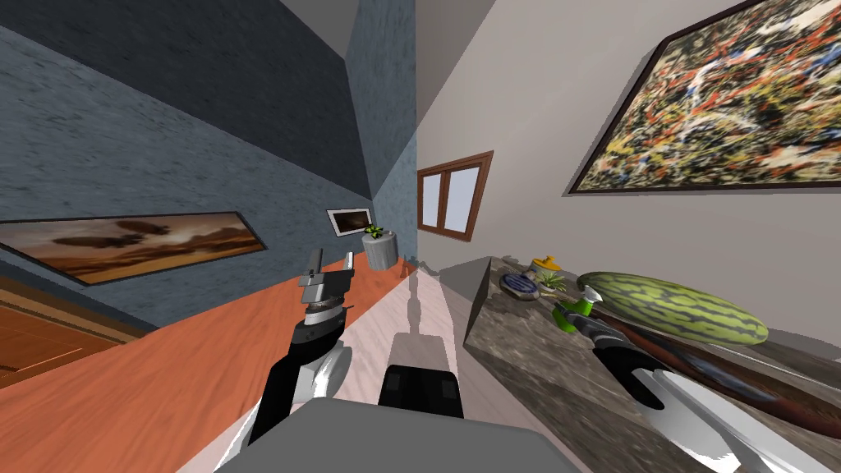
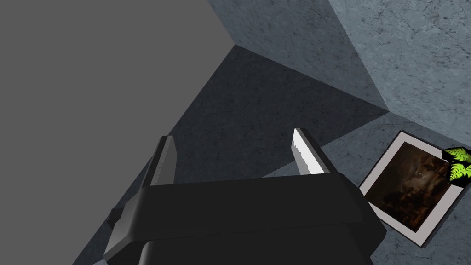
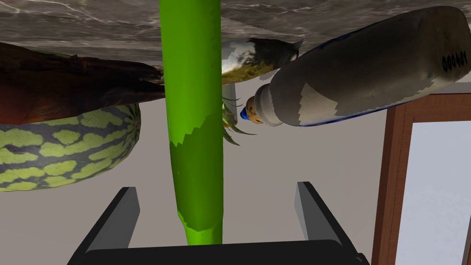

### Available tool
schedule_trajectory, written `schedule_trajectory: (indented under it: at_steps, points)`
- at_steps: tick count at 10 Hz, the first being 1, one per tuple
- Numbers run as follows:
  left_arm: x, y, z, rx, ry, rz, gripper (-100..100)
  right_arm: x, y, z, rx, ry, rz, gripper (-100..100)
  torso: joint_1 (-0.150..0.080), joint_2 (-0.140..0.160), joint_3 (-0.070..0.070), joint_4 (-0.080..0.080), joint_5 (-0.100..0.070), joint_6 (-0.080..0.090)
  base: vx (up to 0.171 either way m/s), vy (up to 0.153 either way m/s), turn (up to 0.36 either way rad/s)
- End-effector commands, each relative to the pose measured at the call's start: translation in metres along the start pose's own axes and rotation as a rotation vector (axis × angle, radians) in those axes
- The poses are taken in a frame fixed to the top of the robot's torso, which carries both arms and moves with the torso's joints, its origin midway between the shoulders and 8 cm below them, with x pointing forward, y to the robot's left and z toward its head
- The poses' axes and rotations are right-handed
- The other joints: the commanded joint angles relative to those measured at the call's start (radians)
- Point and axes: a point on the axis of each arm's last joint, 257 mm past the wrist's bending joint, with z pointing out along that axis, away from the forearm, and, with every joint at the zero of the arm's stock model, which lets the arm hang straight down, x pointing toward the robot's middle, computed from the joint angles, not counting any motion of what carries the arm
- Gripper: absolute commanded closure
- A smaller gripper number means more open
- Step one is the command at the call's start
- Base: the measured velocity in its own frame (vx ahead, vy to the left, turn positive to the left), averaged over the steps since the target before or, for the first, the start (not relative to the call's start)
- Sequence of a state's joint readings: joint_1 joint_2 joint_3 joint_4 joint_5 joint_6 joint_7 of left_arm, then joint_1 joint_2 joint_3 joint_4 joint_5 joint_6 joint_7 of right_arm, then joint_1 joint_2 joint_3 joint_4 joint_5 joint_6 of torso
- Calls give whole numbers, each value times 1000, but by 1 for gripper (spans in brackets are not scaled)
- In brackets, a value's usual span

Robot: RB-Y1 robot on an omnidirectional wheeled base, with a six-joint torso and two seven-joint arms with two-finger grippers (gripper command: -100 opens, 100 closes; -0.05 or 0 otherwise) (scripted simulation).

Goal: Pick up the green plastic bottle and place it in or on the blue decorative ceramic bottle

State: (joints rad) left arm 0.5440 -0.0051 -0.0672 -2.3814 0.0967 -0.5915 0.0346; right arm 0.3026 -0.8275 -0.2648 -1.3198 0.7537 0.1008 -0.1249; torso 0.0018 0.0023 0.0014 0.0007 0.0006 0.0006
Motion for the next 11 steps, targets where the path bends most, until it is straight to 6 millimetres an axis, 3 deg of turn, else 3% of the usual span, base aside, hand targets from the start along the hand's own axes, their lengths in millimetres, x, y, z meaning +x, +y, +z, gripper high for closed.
schedule_trajectory:
  at_steps: [1, 6, 8, 9, 11]
  points:
    - [0, 0, 0, 0, 0, 0, 0, 2, -4, 2, 5, 3, 20, -100, 0, 0, 0, 0, 0, 0, -16, 12, -10]
    - [0, 0, 0, 0, 0, 0, 0, -1, -35, 11, 48, 12, 23, -100, 0, 0, 0, 0, 0, -1, -32, 27, 92]
    - [0, 0, 0, 0, 0, 0, 0, -1, -33, 10, 45, 11, 27, -100, -1, 0, 0, 0, 0, 0, -13, 9, -8]
    - [0, 0, 0, 0, 0, 0, 0, -1, -33, 10, 46, 11, 31, 100, -2, -1, -1, 0, 0, 0, 0, 0, 0]
    - [0, 0, 0, 0, 0, 0, 0, -1, -34, 10, 48, 11, 30, 100, -2, -2, -1, 0, -1, -1, -1, -1, -5]
